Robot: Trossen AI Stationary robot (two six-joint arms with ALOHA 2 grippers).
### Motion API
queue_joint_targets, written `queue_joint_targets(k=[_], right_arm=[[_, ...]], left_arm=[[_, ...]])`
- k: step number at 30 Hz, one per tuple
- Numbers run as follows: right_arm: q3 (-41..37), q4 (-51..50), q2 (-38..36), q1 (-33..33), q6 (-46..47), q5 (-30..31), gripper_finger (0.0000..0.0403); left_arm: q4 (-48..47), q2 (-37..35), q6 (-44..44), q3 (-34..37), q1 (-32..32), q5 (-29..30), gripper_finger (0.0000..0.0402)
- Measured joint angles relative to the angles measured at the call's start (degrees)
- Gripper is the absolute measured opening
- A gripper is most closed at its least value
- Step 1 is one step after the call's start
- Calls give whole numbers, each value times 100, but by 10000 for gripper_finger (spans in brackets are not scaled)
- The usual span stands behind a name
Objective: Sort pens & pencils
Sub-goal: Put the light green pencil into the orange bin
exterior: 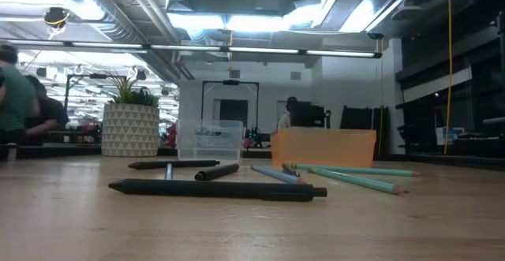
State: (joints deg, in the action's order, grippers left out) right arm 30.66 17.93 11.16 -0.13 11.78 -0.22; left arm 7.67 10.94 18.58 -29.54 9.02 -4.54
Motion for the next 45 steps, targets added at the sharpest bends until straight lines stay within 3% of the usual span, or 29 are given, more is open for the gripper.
queue_joint_targets(k=[4, 10, 17, 25, 29, 34, 38, 45], right_arm=[[1561, -900, 1039, -1, -200, -245, 94], [4079, -3193, 2858, -1, -105, -278, 94], [7046, -5010, 4705, -1, -226, -811, 94], [10429, -8015, 6198, -135, -438, -513, 94], [10007, -8620, 6049, -291, -117, -387, 94], [9641, -10006, 6164, -432, 272, -97, 94], [9203, -10215, 6428, -448, 294, -115, 94], [8382, -10494, 6860, -630, 359, -565, 94]], left_arm=[[-771, 826, -235, -1403, 0, -186, 86], [-2388, 2221, -557, -3449, 0, -248, 86], [-3899, 3580, -731, -5615, -4, -436, 86], [-6421, 4664, -1018, -8401, -4, 236, 86], [-8122, 5095, -765, -9401, -4, 878, 86], [-9740, 5506, -67, -9507, -5, 1021, 86], [-9785, 5676, -67, -9123, -4, 980, 86], [-9768, 5615, -160, -8453, -4, 1715, 86]])
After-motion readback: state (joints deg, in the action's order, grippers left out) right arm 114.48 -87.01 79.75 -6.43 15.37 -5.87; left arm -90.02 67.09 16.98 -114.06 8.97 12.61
